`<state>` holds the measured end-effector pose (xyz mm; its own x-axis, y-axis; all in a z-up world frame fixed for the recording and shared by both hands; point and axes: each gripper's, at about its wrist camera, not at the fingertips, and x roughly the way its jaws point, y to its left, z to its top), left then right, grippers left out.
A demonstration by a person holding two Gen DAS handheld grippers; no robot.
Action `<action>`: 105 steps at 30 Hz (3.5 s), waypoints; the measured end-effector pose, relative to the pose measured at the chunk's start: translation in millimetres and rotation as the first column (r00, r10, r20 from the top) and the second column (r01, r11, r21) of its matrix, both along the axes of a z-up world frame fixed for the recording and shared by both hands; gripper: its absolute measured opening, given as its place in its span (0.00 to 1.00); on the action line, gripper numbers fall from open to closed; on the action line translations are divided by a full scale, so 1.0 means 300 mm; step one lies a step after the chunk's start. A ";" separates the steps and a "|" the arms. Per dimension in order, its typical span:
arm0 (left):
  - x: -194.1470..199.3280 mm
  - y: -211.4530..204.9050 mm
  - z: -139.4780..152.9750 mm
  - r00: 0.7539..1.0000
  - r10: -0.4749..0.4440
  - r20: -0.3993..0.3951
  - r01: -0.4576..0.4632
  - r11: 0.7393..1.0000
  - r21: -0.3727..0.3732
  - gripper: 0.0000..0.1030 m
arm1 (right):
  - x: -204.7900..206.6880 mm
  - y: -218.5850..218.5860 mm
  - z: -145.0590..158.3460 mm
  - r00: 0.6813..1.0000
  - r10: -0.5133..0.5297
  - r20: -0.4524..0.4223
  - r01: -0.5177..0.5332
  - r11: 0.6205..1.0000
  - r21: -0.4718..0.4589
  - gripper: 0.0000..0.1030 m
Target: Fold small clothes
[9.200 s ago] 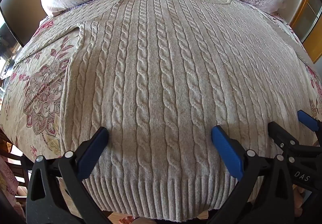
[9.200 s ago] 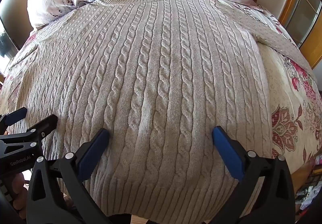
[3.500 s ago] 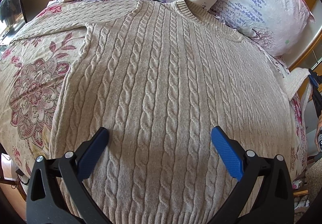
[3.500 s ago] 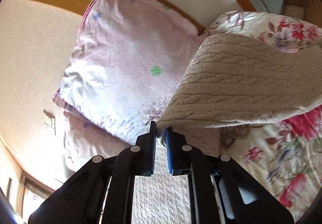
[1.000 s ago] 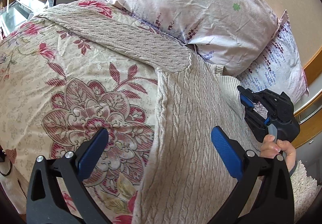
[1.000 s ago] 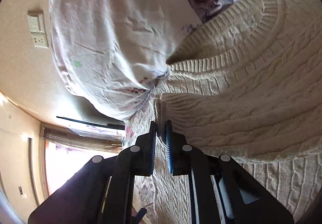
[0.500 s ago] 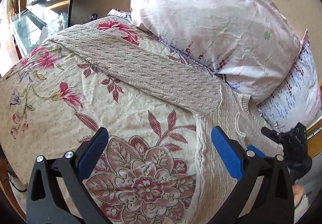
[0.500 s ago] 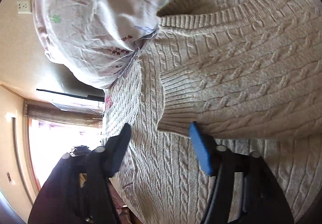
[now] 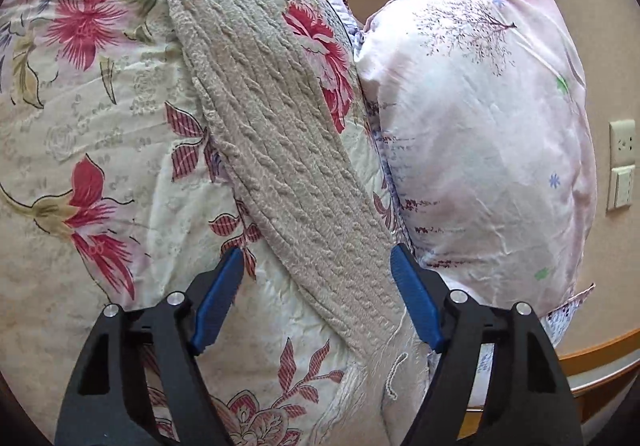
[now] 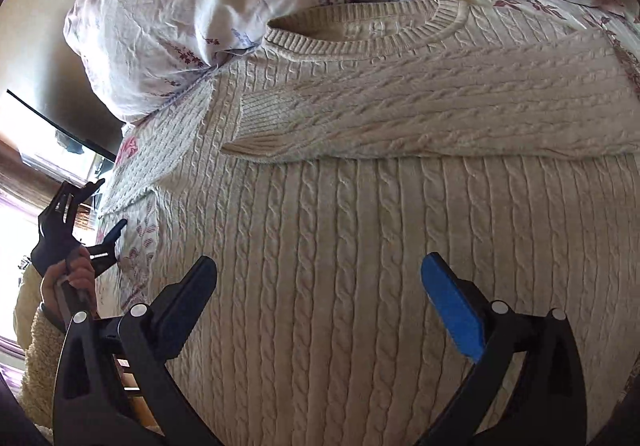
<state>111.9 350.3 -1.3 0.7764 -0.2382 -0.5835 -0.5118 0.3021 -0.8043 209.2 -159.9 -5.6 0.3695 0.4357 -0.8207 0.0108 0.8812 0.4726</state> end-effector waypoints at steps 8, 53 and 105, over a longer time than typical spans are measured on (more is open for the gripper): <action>0.000 0.087 -0.072 0.987 0.161 0.014 -0.157 0.976 -0.153 0.37 | -0.023 -0.012 -0.015 1.000 0.007 -0.030 -0.006 0.999 0.035 0.99; 0.120 -0.605 -0.019 0.959 -0.229 0.169 0.252 0.958 -0.134 0.54 | -0.145 -0.272 -0.014 0.997 -0.072 -0.014 0.072 0.996 0.046 0.99; 0.013 -0.856 0.171 0.805 -0.531 -0.264 0.538 0.467 0.701 0.66 | 0.146 0.038 0.189 0.865 0.428 0.261 -0.291 0.852 -0.434 0.46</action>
<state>115.9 93.6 50.0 0.6422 -0.1113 -0.7585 -0.0487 0.9815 -0.1852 253.0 -148.5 51.1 0.5283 0.2838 -0.8002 -0.4403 0.8974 0.0276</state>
